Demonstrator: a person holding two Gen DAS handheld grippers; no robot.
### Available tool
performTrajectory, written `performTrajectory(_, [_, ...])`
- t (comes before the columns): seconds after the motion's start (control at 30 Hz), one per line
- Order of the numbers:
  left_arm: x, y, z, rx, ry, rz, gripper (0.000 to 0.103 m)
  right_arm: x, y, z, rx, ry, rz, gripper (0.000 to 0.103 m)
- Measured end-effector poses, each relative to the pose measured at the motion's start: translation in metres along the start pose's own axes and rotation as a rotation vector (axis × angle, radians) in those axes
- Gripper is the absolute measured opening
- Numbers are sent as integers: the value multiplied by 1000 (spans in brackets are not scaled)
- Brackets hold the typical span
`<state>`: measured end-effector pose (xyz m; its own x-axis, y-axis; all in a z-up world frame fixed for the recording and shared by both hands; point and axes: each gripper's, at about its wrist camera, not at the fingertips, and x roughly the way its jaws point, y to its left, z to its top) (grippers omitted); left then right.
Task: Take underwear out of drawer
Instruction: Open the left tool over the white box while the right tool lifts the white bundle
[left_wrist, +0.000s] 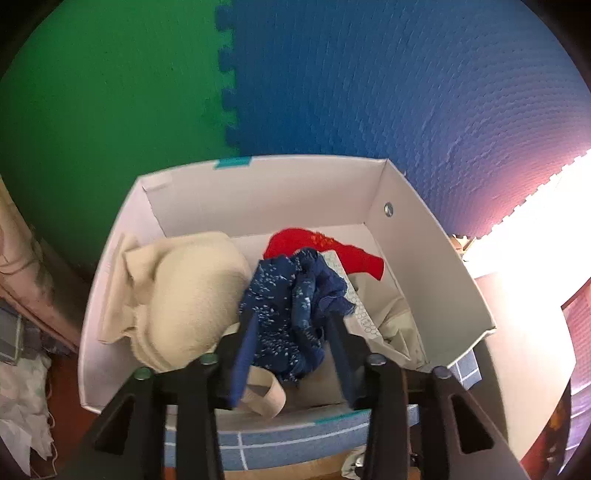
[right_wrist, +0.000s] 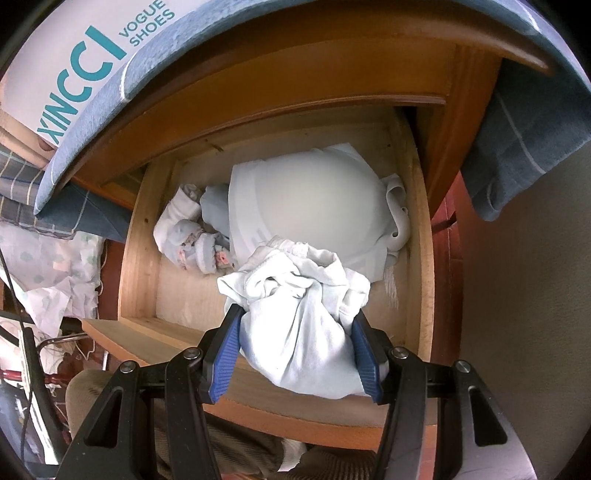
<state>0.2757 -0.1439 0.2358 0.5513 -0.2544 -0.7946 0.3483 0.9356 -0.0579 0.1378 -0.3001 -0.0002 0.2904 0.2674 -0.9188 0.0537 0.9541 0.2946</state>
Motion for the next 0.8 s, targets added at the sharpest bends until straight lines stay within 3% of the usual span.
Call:
performTrajectory(0.27, [-57,4,-10,-26,-103,-9,51,2,3,0,-15,-6,-32,53])
performTrajectory(0.5, [-102,20,-52,-20,-187,77,55,-1,7,-1,-35,-29,-51,53])
performTrajectory(0.6, [-107,30,-83,-14,-190,134,57,-3,5,-1,-31,-37,-40,53])
performTrajectory(0.8, [-87,54,-149,-45,-122,203,57,-12,1,-1,-9,-77,-21,53])
